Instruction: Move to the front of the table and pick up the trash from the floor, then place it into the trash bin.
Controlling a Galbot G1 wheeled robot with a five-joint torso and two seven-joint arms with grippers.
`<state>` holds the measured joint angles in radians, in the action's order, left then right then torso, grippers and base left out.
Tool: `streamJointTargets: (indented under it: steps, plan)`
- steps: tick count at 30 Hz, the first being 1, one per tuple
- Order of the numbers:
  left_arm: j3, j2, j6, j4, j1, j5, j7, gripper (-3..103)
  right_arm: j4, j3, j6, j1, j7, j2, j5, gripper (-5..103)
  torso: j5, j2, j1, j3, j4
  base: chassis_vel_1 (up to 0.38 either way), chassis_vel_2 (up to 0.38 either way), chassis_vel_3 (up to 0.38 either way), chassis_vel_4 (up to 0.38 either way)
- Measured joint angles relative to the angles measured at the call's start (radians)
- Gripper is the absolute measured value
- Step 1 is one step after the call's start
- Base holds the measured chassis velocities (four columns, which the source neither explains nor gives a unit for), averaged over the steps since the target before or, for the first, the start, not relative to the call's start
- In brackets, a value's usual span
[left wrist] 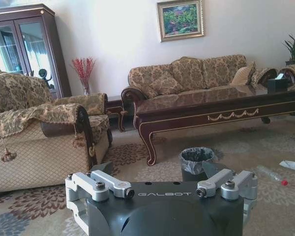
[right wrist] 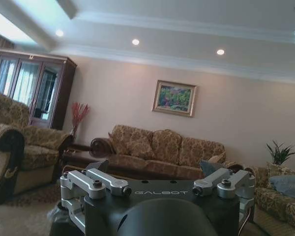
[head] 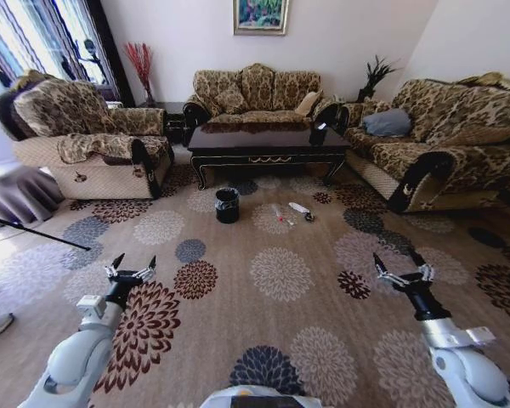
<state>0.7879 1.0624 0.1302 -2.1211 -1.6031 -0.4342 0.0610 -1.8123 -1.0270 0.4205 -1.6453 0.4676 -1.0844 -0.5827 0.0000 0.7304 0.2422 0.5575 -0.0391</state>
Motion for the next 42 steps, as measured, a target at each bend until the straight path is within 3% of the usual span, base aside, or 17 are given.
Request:
streamJointTargets:
  steps: [7,17,42]
  plan:
    - [0.0,0.0,0.001,0.001,-0.002,0.0,0.001,100,0.053,-0.004,-0.056,-0.021,0.013,0.026,0.067,100,0.0001,-0.033,-0.014,-0.019,-0.0001,0.0,0.0,0.0,0.0]
    - [-0.004,0.005,0.001,0.0,-0.003,0.006,0.002,100,0.091,-0.001,-0.091,0.004,0.008,0.035,0.057,100,0.0001,-0.075,-0.031,-0.044,-0.0001,0.0,0.0,0.0,0.0]
    - [-0.006,0.021,0.002,-0.009,-0.019,0.013,0.003,100,0.137,-0.015,-0.031,0.014,0.024,0.016,0.029,100,0.0,-0.164,-0.066,-0.097,-0.0002,0.0,0.0,0.0,0.0]
